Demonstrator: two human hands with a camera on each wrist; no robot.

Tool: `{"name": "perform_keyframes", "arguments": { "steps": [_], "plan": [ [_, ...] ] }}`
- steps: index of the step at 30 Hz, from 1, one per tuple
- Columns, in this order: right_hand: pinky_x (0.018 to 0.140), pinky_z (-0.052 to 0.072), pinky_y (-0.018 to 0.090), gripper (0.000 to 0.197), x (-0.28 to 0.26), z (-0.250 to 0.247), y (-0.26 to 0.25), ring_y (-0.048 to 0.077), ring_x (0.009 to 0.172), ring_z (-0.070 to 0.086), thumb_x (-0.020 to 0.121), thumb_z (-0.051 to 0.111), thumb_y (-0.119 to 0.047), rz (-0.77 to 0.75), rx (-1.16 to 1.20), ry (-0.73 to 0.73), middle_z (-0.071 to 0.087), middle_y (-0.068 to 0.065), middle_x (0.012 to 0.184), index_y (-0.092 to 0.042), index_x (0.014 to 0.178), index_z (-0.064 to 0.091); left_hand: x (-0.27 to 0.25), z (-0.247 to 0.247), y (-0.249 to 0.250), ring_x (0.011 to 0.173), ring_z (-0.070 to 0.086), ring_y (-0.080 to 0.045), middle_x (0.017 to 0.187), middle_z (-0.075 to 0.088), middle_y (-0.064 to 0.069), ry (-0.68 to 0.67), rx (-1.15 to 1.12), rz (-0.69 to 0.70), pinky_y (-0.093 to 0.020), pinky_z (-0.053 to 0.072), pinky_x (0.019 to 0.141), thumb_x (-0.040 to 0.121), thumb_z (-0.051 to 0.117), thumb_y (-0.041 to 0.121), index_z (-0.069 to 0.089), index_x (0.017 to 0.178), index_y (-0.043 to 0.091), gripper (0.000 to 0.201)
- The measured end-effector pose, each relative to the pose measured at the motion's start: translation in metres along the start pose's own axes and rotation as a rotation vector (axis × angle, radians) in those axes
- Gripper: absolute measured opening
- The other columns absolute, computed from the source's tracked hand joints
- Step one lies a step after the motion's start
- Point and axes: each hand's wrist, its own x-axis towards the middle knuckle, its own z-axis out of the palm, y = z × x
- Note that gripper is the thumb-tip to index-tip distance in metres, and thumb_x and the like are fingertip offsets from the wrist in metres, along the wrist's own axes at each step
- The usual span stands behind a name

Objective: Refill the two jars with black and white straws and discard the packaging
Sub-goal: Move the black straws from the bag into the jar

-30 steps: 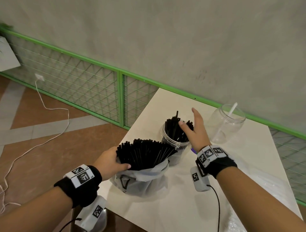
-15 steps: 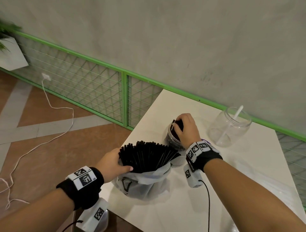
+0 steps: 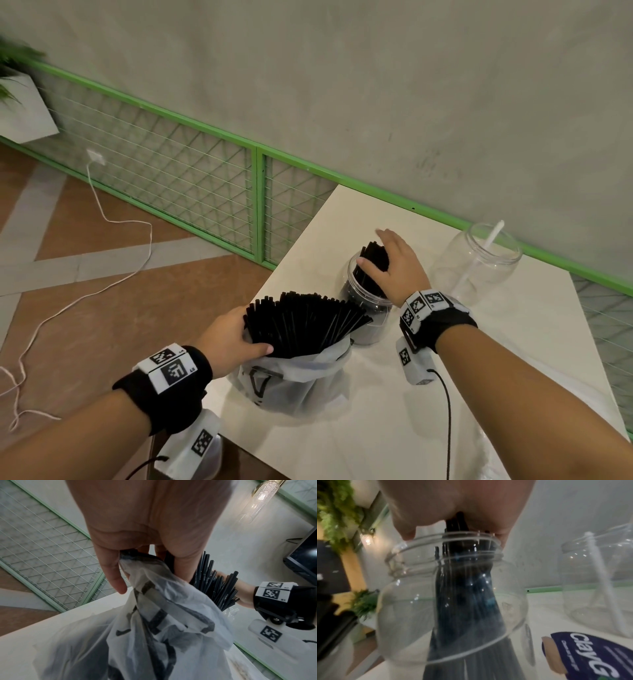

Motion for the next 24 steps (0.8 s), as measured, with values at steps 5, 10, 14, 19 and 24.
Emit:
{"name": "perform_keyframes", "arguments": {
  "steps": [5,10,14,19,24],
  "plan": [
    [0.099,0.036,0.032,0.026,0.011,0.011,0.0,0.03,0.114,0.051,0.09,0.063,-0.032,-0.163,0.004,0.049,0.062,0.005,0.116,-0.016,0.11,0.067,-0.001,-0.001,0.0,0.108,0.056,-0.009,0.114,0.061,0.009,0.001,-0.004,-0.016,-0.028,0.044,0.095,0.073,0.079,0.025,0.055,0.117,0.029,0.051],
    [0.083,0.04,0.031,0.004,0.005,0.008,0.003,0.024,0.091,0.054,0.084,0.067,-0.01,-0.104,0.164,0.28,0.062,0.004,0.093,-0.009,0.088,0.067,-0.002,-0.001,0.004,0.105,0.055,-0.006,0.111,0.06,0.013,-0.006,-0.015,-0.003,-0.019,0.04,0.088,0.074,0.078,0.022,0.051,0.11,0.037,0.047],
    [0.093,0.034,0.028,0.02,0.011,0.0,0.008,0.028,0.108,0.047,0.085,0.068,-0.016,-0.016,0.105,0.185,0.058,0.008,0.11,-0.012,0.104,0.066,-0.001,-0.002,0.005,0.106,0.056,-0.009,0.111,0.061,0.011,-0.01,-0.014,-0.004,-0.023,0.042,0.091,0.074,0.078,0.021,0.051,0.108,0.037,0.047],
    [0.099,0.031,0.032,0.036,0.01,-0.005,0.015,0.03,0.119,0.042,0.087,0.066,-0.028,0.02,0.068,0.061,0.053,0.007,0.126,-0.02,0.121,0.06,-0.002,-0.002,0.007,0.107,0.055,-0.011,0.114,0.06,0.007,-0.009,-0.006,-0.011,-0.025,0.043,0.093,0.074,0.078,0.021,0.051,0.108,0.037,0.047],
    [0.094,0.034,0.021,0.03,-0.017,-0.022,-0.009,0.014,0.109,0.046,0.089,0.062,-0.035,-0.03,0.237,0.315,0.055,0.0,0.116,-0.02,0.115,0.06,-0.002,-0.001,0.007,0.104,0.056,-0.009,0.111,0.061,0.009,-0.001,0.005,-0.012,-0.022,0.042,0.088,0.074,0.078,0.023,0.052,0.11,0.034,0.046]
  ]
}}
